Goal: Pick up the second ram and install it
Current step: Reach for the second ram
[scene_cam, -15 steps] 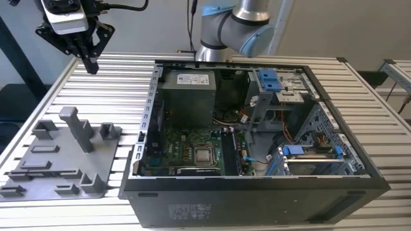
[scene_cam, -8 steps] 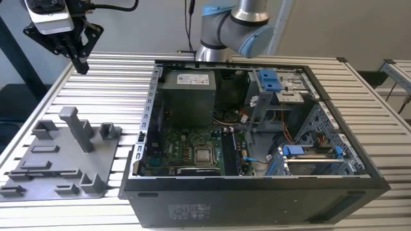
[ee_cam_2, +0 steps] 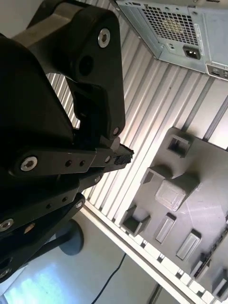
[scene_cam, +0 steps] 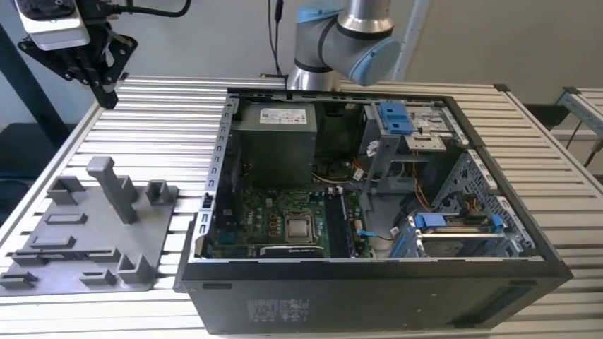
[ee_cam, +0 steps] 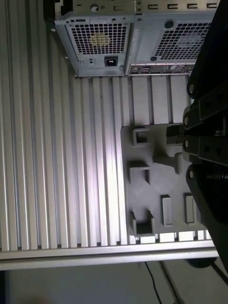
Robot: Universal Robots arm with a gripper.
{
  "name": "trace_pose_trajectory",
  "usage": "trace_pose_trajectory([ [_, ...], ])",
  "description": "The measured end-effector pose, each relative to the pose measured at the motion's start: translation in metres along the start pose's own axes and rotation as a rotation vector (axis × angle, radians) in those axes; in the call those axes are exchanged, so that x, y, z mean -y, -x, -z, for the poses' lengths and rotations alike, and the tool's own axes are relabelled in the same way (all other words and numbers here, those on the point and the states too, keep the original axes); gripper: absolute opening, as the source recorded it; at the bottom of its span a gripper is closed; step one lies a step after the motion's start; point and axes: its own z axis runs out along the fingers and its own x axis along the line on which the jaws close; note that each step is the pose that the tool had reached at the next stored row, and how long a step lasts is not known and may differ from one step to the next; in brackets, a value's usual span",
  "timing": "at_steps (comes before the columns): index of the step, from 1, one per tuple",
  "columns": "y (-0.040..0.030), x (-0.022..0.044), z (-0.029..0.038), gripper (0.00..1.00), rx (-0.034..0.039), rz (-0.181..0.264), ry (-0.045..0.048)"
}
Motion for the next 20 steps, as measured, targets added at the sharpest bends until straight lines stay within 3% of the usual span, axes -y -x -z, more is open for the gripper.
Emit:
trace_pose_trajectory([
  [3, -0.0033, 0.0002, 0.0001, 0.11, -0.0001, 0.0, 0.0],
  [14, -0.0041, 0.0016, -0.0002, 0.11, 0.0, 0.0, 0.0001],
  [20, -0.0052, 0.0171, -0.0018, 0.11, 0.0, 0.0, 0.0001],
])
